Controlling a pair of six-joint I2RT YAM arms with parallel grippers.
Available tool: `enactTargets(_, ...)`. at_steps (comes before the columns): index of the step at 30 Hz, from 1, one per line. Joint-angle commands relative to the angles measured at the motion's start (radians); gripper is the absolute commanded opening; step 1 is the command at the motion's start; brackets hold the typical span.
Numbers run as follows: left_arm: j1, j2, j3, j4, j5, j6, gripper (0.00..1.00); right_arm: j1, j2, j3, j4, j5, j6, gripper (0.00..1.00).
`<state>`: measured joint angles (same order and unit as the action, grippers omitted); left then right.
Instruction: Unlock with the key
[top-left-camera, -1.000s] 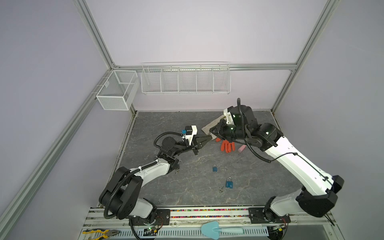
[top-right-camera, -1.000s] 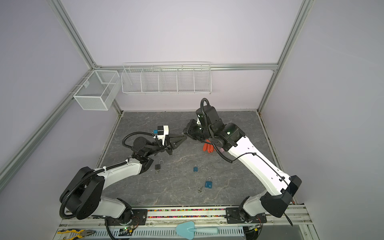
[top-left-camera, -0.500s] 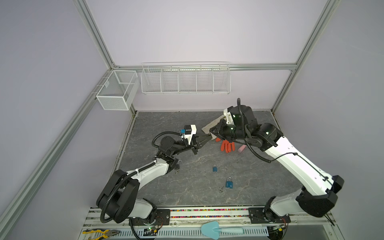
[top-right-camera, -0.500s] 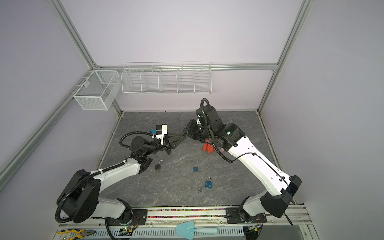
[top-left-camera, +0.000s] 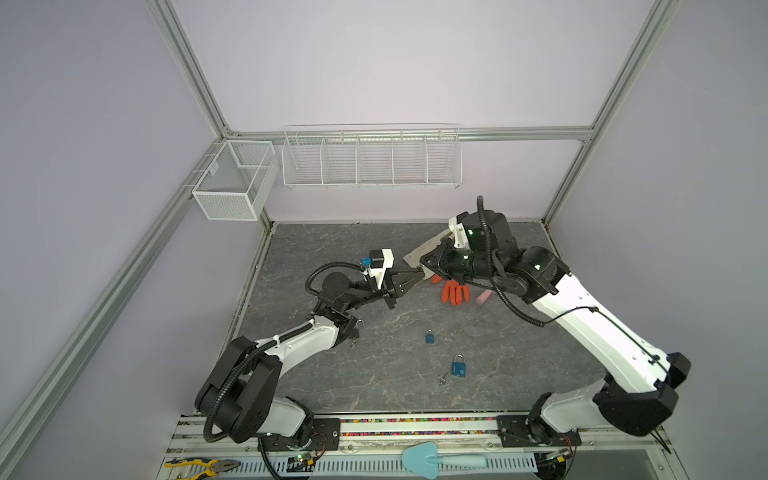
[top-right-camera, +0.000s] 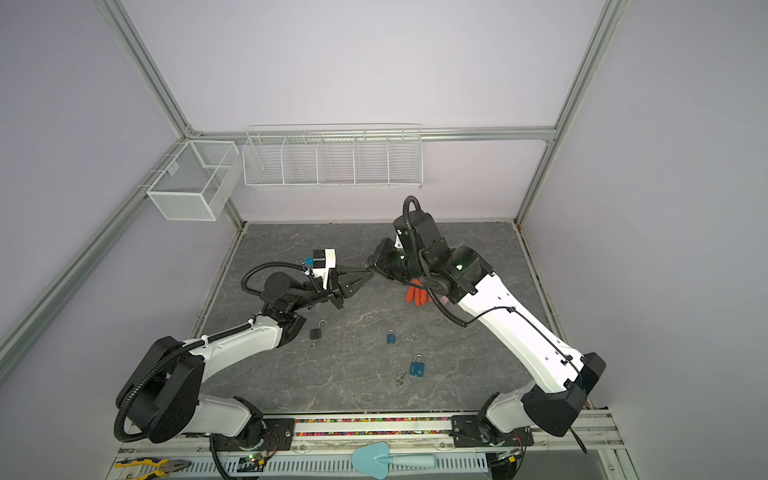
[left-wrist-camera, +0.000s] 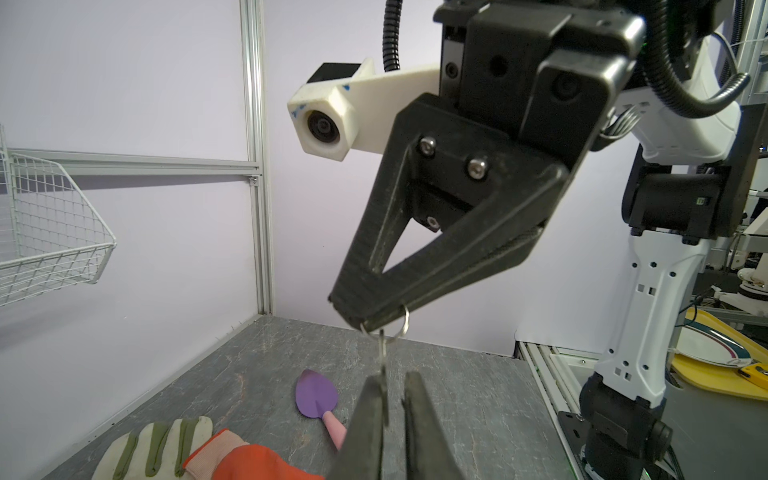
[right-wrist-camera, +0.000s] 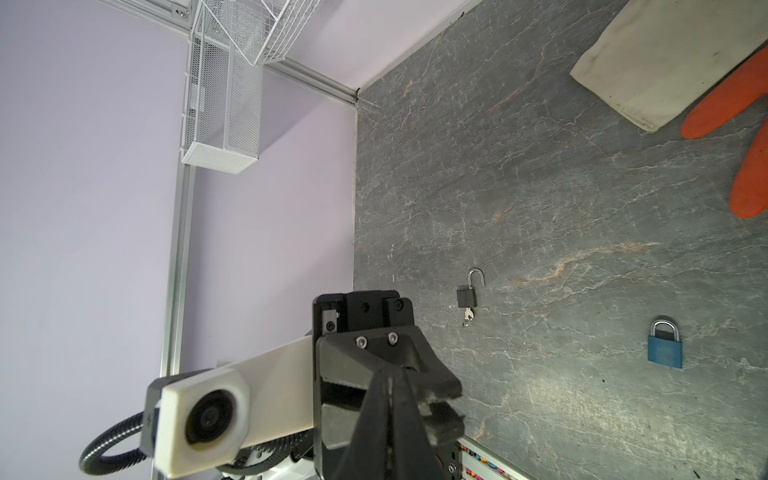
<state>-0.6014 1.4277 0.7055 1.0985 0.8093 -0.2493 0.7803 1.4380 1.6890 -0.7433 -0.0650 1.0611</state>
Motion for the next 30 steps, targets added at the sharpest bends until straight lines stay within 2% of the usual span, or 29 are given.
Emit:
enactTargets(1,-0.003,0.005,0.018,0.028,0.001,0.006,0.12,-0.004,-0.019,-0.011,0.002,0.006,-0.003,0.07)
enactTargets(8,-0.003,0.004,0.023,0.005,0.004,0.019,0.02,-0.008,-0.02,-0.015,0.008,0.007,-0.005,0.07)
enactTargets(13,-0.002,-0.006,0.023,-0.047,-0.006,0.034,0.0,-0.009,-0.019,-0.019,0.007,0.005,-0.027,0.08)
enactTargets(15,-0.003,-0.023,0.023,-0.099,-0.011,0.048,0.0,-0.01,-0.024,-0.02,0.001,0.011,-0.059,0.11)
enactTargets(18,-0.001,-0.06,0.022,-0.229,-0.004,0.08,0.0,-0.025,-0.042,-0.038,0.003,0.011,-0.139,0.26)
enactTargets(21,-0.001,-0.119,0.041,-0.451,-0.009,0.137,0.0,-0.048,-0.065,-0.071,0.009,-0.007,-0.265,0.45)
enactTargets(23,-0.001,-0.16,0.056,-0.607,-0.01,0.161,0.0,-0.07,-0.074,-0.096,0.013,-0.052,-0.38,0.52)
enactTargets(26,-0.001,-0.222,0.071,-0.806,-0.014,0.214,0.0,-0.102,-0.085,-0.142,0.054,-0.182,-0.61,0.53)
enactTargets(30,-0.001,-0.297,0.076,-0.972,-0.045,0.262,0.0,-0.111,-0.102,-0.191,0.08,-0.362,-0.916,0.53)
